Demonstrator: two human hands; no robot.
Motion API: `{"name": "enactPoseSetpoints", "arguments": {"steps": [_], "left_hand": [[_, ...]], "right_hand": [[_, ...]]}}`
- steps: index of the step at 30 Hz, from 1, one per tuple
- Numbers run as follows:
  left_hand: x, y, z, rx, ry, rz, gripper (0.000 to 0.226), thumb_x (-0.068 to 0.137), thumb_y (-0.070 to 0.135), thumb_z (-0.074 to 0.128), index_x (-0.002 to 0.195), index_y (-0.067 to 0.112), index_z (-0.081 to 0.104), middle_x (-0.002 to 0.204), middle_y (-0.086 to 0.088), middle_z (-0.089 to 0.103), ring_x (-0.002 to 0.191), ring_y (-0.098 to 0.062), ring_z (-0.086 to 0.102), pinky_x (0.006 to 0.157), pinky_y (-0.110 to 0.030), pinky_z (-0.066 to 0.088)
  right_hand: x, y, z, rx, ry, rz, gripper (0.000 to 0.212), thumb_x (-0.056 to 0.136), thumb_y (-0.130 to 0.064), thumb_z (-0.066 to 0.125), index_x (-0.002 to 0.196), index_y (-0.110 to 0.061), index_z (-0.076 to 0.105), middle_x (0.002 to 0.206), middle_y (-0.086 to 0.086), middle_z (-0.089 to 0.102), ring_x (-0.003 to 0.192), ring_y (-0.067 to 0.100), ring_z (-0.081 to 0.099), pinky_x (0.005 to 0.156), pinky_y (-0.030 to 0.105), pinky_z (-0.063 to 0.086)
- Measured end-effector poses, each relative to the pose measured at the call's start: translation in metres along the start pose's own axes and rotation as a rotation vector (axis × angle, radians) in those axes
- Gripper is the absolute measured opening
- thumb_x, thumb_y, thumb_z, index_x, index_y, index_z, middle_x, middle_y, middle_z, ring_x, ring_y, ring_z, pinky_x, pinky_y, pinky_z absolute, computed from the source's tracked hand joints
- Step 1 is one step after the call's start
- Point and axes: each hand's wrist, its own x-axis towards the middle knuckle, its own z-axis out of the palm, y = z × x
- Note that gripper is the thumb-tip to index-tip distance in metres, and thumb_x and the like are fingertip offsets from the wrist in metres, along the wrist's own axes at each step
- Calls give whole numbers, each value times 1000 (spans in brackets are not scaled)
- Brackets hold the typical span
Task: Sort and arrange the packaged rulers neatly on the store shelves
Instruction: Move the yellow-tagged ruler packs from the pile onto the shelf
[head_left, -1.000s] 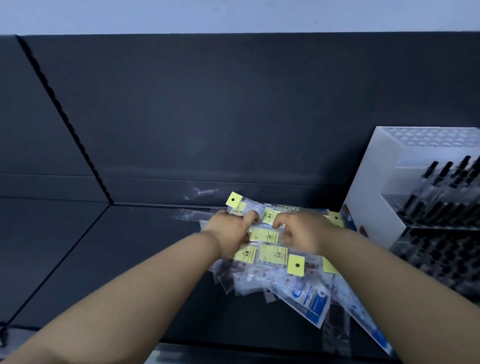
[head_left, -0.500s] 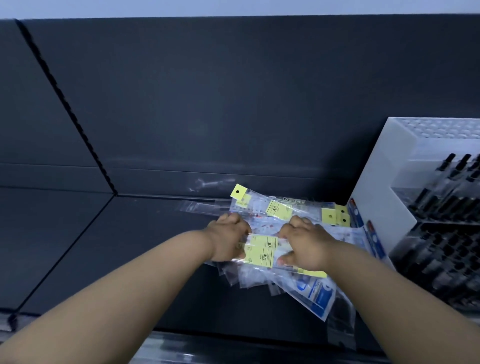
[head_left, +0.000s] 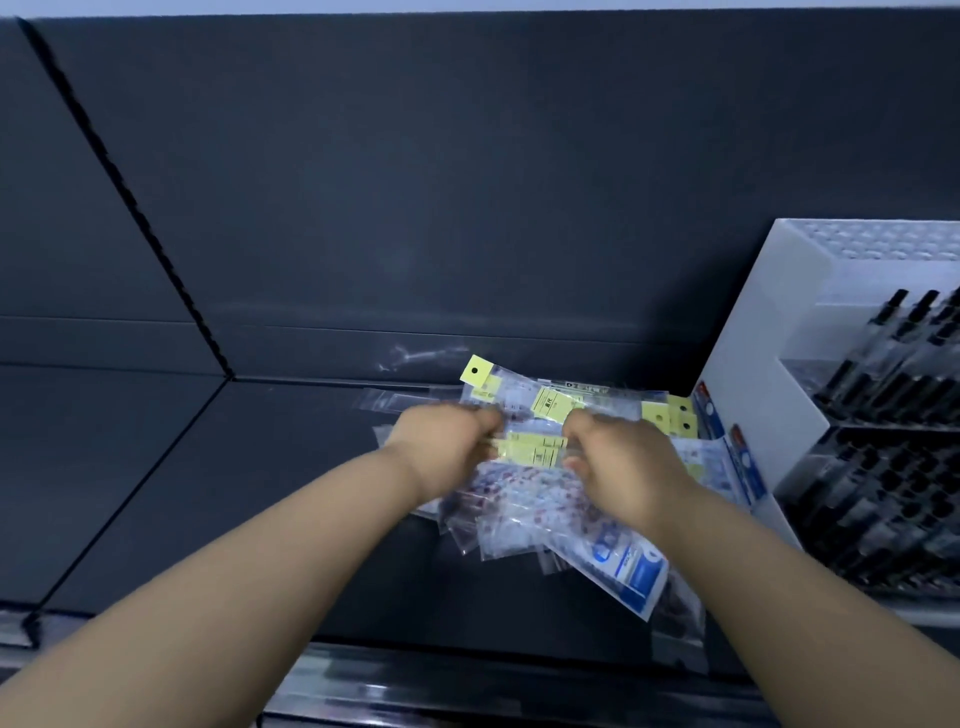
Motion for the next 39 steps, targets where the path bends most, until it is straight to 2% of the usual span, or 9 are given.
{"name": "enactPoseSetpoints", "arguments": {"steps": [4,8,13,18,25,28,34,36,39], "left_hand": [[7,-7,-16,-134,13,-100,29,92,45,54,119,34,57,117,11,64,107,-15,58,82,-27,46],[0,-7,8,-45,-53,-44,35,89,42,59,123,34,55,127,11,56,115,-15,53,89,-25,39],[-15,-13,38,-124,-109,31,57,83,53,62,134,32,49,133,11,51,126,-13,43,103,-28,35],[-13,-16,41,-144,-76,72,48,89,49,57,133,31,52,133,12,53,126,-12,43,104,-27,34],[-5,-16,34,-316,-10,-84,17,85,37,68,101,29,69,103,13,67,97,-8,60,84,-24,47],[1,-22,30,-419,-44,-148,22,82,38,71,100,26,68,101,11,68,96,-9,62,86,-26,48],[5,-27,30,-423,-44,-179,46,81,39,71,120,23,53,118,3,60,100,-16,59,87,-27,47],[6,-26,27,-424,-52,-197,56,82,38,71,130,26,45,120,-1,58,96,-18,59,86,-29,48],[3,-24,25,-490,-41,-198,85,82,34,72,147,34,17,115,2,58,97,-18,60,89,-32,49]], "right_hand": [[13,16,-11,45,40,-6,17,97,-31,47,113,-26,51,102,-6,67,95,19,60,92,33,31],[2,26,12,-106,6,-54,29,90,-14,53,113,-31,55,104,-11,63,100,15,55,94,35,32],[-20,33,34,-104,75,-113,41,62,-24,85,100,-24,70,99,-8,68,92,19,64,77,36,49],[-20,43,30,-20,-35,-106,59,81,-56,61,131,-27,53,134,-12,51,127,14,43,102,35,30],[-12,45,18,0,-55,-59,45,84,-56,57,123,-34,59,119,-15,56,116,9,47,95,28,27],[-7,43,2,119,-141,73,48,80,-59,60,123,-36,57,117,-15,61,108,7,54,99,29,35],[8,45,-12,244,-279,156,8,88,-39,62,85,-34,67,88,-16,65,87,8,60,83,27,47],[14,49,-21,352,-268,200,21,85,-34,68,64,-33,62,72,-14,64,76,8,60,73,26,47],[24,63,-31,373,-210,251,28,87,-28,66,60,-31,60,70,-9,64,74,12,59,67,25,43]]}}
